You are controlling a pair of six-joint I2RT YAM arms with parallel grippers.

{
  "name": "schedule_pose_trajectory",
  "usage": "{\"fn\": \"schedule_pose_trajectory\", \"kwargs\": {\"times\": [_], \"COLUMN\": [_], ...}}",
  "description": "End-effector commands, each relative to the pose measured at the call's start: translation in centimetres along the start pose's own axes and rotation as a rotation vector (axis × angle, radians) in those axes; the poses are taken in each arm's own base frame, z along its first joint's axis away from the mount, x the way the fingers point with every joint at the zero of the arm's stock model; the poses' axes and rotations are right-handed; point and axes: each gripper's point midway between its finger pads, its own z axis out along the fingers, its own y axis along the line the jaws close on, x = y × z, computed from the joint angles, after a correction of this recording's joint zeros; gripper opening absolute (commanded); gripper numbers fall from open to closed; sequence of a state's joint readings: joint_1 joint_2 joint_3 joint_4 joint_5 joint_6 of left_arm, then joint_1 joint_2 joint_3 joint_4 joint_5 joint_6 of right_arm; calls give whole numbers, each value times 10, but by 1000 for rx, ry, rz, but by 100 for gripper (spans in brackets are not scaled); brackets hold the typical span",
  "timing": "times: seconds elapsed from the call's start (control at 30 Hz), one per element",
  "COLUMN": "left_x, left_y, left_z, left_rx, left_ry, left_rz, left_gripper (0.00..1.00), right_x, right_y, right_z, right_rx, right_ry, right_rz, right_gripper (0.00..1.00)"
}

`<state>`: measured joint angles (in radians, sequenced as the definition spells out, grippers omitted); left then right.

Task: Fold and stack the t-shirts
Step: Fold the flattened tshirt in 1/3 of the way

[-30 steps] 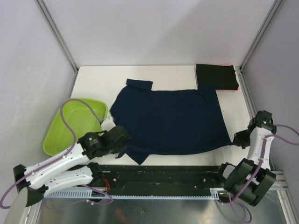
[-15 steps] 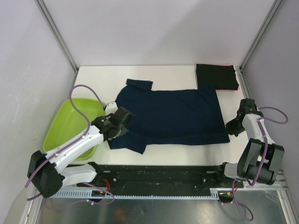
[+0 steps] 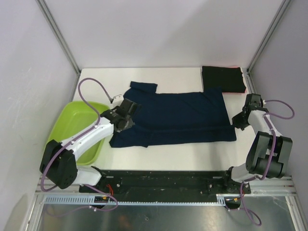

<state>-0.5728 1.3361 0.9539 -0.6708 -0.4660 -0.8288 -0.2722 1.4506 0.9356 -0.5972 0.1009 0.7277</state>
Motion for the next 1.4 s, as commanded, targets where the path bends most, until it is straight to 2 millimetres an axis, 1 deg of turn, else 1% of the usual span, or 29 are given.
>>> {"fn": "schedule_pose_trajectory", "kwargs": {"times": [0.0, 0.1, 0.17, 0.43, 0.9, 1.13, 1.37], "left_x": [-23, -25, -25, -23, -18, -16, -14], "left_y": [-9, -10, -10, -8, -3, -2, -5], "left_z": [5, 12, 16, 25, 41, 47, 57], "left_rx": [21, 15, 11, -1, -30, -37, -35], "left_ry": [-44, -37, -33, -17, 7, 18, 26], "left_rz": [-4, -3, -5, -11, -19, -16, -6], "left_gripper": [0, 0, 0, 0, 0, 0, 0], "right_x": [-22, -22, -22, -22, -17, -18, -18], "right_y": [22, 33, 37, 44, 42, 42, 42], "right_z": [3, 8, 11, 19, 29, 31, 33], "right_rx": [-61, -95, -99, -93, -66, -60, -57], "right_ry": [-70, -74, -74, -68, -57, -59, -58], "right_rz": [-9, -26, -38, -72, -113, -122, -128], "right_gripper": [0, 0, 0, 0, 0, 0, 0]}}
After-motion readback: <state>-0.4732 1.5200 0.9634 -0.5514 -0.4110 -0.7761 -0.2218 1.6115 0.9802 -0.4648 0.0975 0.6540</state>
